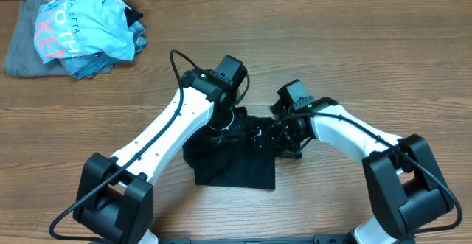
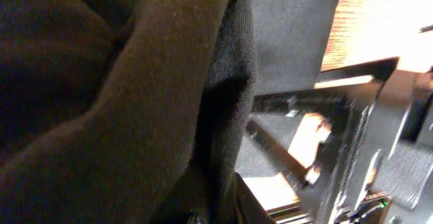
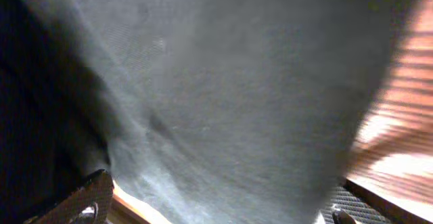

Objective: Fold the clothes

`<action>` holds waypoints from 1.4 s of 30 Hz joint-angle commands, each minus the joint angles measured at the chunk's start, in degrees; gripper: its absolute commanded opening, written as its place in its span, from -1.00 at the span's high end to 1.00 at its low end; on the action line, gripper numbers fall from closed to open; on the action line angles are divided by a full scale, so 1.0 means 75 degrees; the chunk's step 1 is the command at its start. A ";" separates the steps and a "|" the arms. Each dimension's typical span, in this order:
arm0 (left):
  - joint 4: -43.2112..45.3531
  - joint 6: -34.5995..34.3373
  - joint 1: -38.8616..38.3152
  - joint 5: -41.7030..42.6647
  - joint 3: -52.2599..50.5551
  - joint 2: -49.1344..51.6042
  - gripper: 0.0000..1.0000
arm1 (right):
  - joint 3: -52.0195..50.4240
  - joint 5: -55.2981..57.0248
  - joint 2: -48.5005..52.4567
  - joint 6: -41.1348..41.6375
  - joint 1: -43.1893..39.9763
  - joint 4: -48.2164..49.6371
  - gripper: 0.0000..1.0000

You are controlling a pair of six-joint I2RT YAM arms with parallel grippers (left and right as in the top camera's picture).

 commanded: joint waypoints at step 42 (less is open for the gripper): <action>0.0819 -0.0213 -0.2206 -0.0766 0.0845 0.1227 -0.85 | 0.1571 0.0985 0.0187 -0.1830 -0.3928 -0.2011 -1.00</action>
